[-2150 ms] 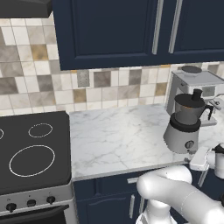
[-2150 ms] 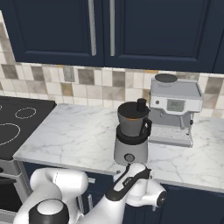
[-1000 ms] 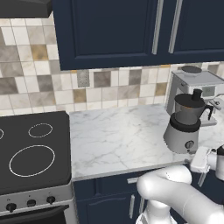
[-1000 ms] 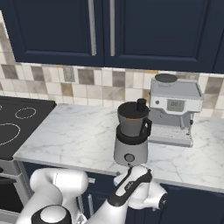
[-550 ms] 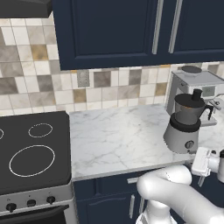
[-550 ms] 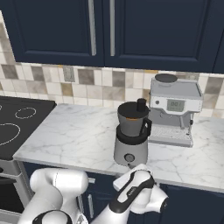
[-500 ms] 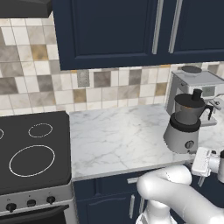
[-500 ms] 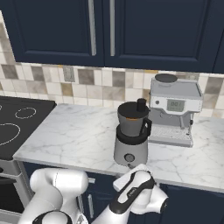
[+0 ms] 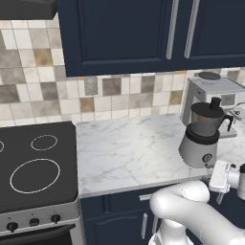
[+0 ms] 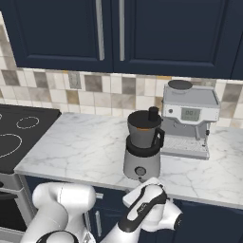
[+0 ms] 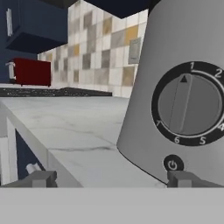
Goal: Open the blender lid, put the tangerine in the blender, close the lid, and start the blender.
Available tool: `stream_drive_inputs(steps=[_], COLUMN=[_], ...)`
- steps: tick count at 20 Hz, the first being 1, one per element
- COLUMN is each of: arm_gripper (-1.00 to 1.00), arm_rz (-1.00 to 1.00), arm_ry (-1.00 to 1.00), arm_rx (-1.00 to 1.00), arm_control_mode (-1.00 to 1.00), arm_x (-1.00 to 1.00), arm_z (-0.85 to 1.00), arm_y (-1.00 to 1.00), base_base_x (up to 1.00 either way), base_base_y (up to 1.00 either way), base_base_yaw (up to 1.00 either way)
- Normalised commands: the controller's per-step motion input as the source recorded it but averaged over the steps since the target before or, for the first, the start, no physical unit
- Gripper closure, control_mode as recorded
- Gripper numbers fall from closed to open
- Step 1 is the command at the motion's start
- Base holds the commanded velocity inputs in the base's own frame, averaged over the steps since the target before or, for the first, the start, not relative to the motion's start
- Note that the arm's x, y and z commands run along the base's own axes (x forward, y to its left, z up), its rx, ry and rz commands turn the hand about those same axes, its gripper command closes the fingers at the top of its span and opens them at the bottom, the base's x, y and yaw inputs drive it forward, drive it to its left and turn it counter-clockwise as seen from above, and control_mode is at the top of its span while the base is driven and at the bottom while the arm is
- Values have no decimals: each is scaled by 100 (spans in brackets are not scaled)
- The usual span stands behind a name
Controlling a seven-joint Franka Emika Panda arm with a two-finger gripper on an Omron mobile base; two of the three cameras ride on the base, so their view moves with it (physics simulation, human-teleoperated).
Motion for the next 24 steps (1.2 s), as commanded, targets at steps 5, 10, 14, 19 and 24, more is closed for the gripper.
stream_drive_inputs(steps=[5,10,14,19,24], arm_gripper=[-100,-100,-100,-100,-100], arm_rz=[2,0,0,0,0], arm_ry=[0,0,0,-5,-13], arm_rx=[0,0,0,0,0], arm_control_mode=[-100,-100,-100,-100,-100], arm_x=[34,3,-68,-66,-43], arm_z=[5,10,0,33,75], arm_y=[44,21,-16,-11,0], base_base_x=[0,0,0,0,0], base_base_y=[0,0,0,0,0], base_base_yaw=[0,0,0,0,0])
